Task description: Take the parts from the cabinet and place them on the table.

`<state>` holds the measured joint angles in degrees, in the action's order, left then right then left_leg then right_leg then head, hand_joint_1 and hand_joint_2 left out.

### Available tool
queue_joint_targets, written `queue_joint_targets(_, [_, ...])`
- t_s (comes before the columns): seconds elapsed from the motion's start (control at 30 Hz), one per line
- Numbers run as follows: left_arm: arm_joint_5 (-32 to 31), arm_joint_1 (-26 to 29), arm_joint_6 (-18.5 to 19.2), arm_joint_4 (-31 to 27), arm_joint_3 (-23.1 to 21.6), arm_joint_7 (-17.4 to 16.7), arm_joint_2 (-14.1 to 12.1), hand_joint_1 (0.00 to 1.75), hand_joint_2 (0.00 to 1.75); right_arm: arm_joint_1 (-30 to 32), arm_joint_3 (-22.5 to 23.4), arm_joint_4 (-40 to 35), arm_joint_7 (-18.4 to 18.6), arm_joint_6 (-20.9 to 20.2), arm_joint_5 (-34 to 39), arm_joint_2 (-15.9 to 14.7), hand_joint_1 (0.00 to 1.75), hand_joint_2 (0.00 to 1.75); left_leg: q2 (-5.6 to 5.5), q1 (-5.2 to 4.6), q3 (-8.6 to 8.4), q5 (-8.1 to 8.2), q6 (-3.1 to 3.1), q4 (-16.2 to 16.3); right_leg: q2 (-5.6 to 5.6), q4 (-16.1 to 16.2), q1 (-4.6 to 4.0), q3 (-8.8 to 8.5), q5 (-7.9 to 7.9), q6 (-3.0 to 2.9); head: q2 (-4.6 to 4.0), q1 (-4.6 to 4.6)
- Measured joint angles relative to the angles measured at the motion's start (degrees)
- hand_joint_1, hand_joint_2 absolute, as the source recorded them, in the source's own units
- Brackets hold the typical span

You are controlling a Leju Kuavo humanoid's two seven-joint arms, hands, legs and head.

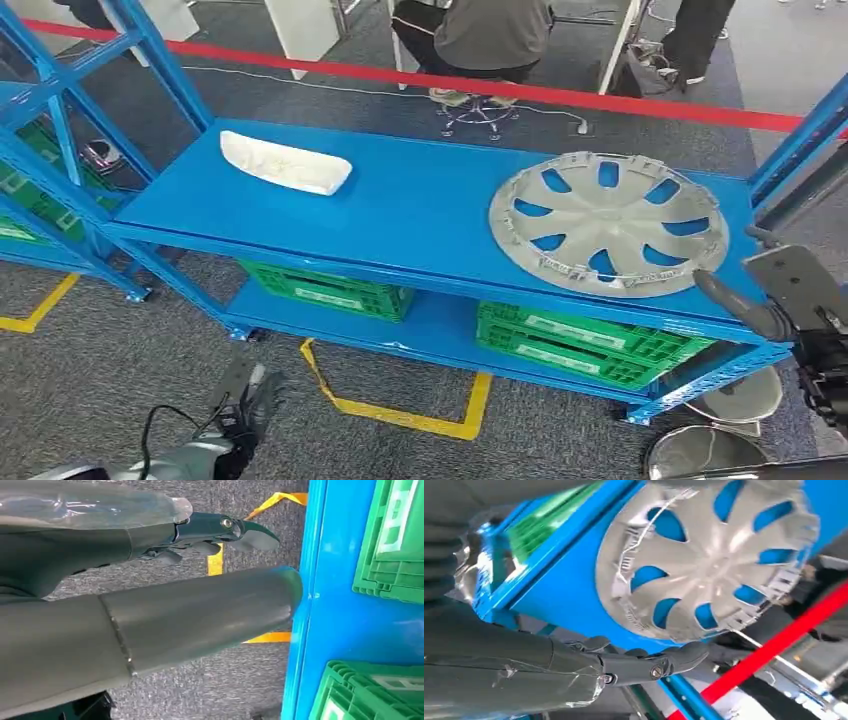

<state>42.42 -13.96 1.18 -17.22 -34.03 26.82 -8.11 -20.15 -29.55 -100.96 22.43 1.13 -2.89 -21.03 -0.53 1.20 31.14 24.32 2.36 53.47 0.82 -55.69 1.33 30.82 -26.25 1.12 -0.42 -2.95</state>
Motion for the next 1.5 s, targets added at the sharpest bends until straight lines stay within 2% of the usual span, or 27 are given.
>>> queue_joint_targets(0.27, [0.2, 0.2, 0.0, 0.0, 0.0, 0.0, -0.2, 0.00, 0.00, -2.2, -2.6, 1.2, 1.1, -1.1, -0.4, -2.5, 0.00, 1.75, -0.01, 0.00, 0.02, 0.01, -0.02, 0.0, -0.01, 0.0, 0.00, 0.01, 0.00, 0.00, 0.00, 0.02])
queue_joint_targets(0.43, [0.4, 0.3, 0.1, 0.0, 0.0, 0.6, -0.2, 0.00, 0.00, -5.6, -5.6, 2.3, 5.5, -7.2, 0.9, -4.1, 0.00, 1.75, 0.01, 0.00, 0.04, 0.02, -0.02, 0.0, -0.01, 0.0, 0.00, 0.03, 0.00, 0.00, 0.00, 0.00])
queue_joint_targets(0.57, [-0.2, 0.2, 0.5, 0.0, 0.0, 0.5, -0.2, 0.00, 0.00, -9.0, -8.5, 3.2, 8.9, -9.7, 3.1, -5.6, 0.00, 1.75, 0.00, 0.00, 0.04, 0.01, -0.03, 0.0, -0.01, 0.0, 0.00, 0.02, 0.00, 0.00, 0.00, 0.00])
queue_joint_targets(0.67, [-0.6, 0.0, 0.6, 0.0, 0.0, 0.3, -0.2, 0.00, 0.00, -12.0, -11.5, 4.2, 9.8, -11.6, 3.5, -7.0, 0.00, 1.75, 0.01, 0.00, 0.04, 0.01, -0.03, 0.0, 0.01, 0.0, 0.00, 0.01, 0.01, 0.00, 0.00, 0.00])
queue_joint_targets(0.83, [-0.4, -0.2, 0.5, 0.0, 0.0, 0.2, -0.2, 0.00, 0.00, -17.1, -16.5, 7.6, 7.4, -14.8, 3.1, -7.2, 0.00, 1.75, 0.00, 0.00, 0.05, 0.01, -0.03, 0.0, 0.00, 0.0, 0.00, 0.02, 0.00, 0.00, 0.00, 0.00])
queue_joint_targets(1.03, [-0.2, -0.2, 0.5, 0.0, 0.0, 0.4, -0.2, 0.00, 0.00, -22.2, -22.7, 12.9, 4.1, -16.3, 0.9, -7.2, 0.00, 1.75, -0.06, 0.00, 0.11, 0.01, -0.03, 0.0, -0.06, 0.0, -0.01, 0.01, 0.00, 0.00, 0.00, 0.00])
queue_joint_targets(1.23, [-0.3, -0.2, 0.5, 0.0, 0.0, 0.4, -0.2, 0.00, 0.00, -24.5, -26.7, 16.8, 2.8, -16.7, 0.3, -7.2, 0.00, 1.75, -0.06, -0.01, 0.12, 0.01, -0.03, 0.1, -0.09, 0.0, 0.00, 0.02, 0.00, 0.00, 0.00, 0.00])
queue_joint_targets(1.5, [-1.2, -0.5, 0.8, 0.0, 0.0, -0.3, -0.2, 0.00, 0.00, -26.6, -30.9, 21.7, -1.4, -19.6, -3.0, -6.9, 0.00, 1.75, -0.07, -0.01, 0.12, 0.01, -0.03, 0.1, -0.10, 0.0, 0.00, 0.02, 0.00, 0.00, 0.00, 0.00])
